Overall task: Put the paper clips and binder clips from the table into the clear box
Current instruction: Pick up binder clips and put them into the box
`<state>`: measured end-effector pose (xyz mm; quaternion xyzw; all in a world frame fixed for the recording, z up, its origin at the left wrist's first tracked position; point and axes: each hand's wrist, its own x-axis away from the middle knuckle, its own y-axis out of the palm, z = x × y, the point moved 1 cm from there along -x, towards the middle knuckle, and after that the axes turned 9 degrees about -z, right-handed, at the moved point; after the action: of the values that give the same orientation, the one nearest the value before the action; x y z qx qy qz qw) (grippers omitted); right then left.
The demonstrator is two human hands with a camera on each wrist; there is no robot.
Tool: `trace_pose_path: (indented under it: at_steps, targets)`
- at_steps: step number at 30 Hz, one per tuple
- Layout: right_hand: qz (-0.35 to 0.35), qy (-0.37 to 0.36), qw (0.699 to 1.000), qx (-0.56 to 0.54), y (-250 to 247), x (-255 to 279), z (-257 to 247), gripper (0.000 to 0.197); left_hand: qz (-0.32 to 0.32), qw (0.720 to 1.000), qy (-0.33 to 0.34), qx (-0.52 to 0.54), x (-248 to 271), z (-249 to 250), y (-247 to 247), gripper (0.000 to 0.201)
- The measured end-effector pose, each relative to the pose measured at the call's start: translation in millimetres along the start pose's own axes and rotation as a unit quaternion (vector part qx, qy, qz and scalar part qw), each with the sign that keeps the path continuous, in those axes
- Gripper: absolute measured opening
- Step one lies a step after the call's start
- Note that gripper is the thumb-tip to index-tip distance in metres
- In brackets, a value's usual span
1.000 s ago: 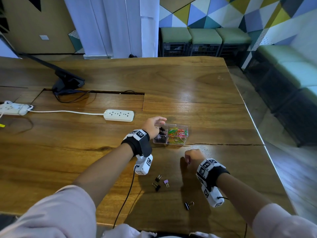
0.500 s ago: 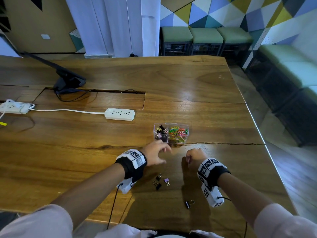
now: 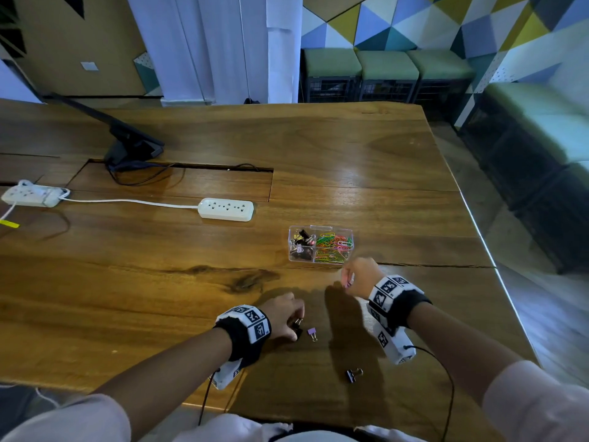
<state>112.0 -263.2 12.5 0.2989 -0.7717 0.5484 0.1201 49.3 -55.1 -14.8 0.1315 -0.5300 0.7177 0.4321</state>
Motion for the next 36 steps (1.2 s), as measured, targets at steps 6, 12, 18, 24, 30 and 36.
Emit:
trace_pose_path:
  at_steps: [6, 12, 18, 24, 30, 36]
  targets:
    - [0.075, -0.075, 0.993, -0.042, -34, -3, -29, 0.018, 0.015, 1.000, -0.004, 0.002, -5, 0, -2, 0.032]
    - [0.122, -0.079, 0.988, -0.050, -55, -20, -54, 0.010, 0.030, 0.999, 0.005, -0.032, -6, 0, -1, 0.032]
    - [0.124, -0.070, 0.988, -0.056, -66, -44, -75, 0.012, 0.015, 1.000, 0.017, -0.020, -4, -2, 3, 0.037]
    - [0.104, -0.076, 0.990, -0.060, -64, -49, -79, 0.025, 0.004, 1.000, 0.013, 0.009, -7, -4, 3, 0.026]
    - [0.096, -0.085, 0.990, -0.059, -53, -30, -70, 0.034, -0.007, 1.000, 0.011, 0.011, -10, -5, 0, 0.027]
    - [0.011, -0.115, 0.993, -0.016, -9, -2, -48, 0.020, -0.008, 1.000, 0.007, 0.010, -12, -5, -1, 0.028]
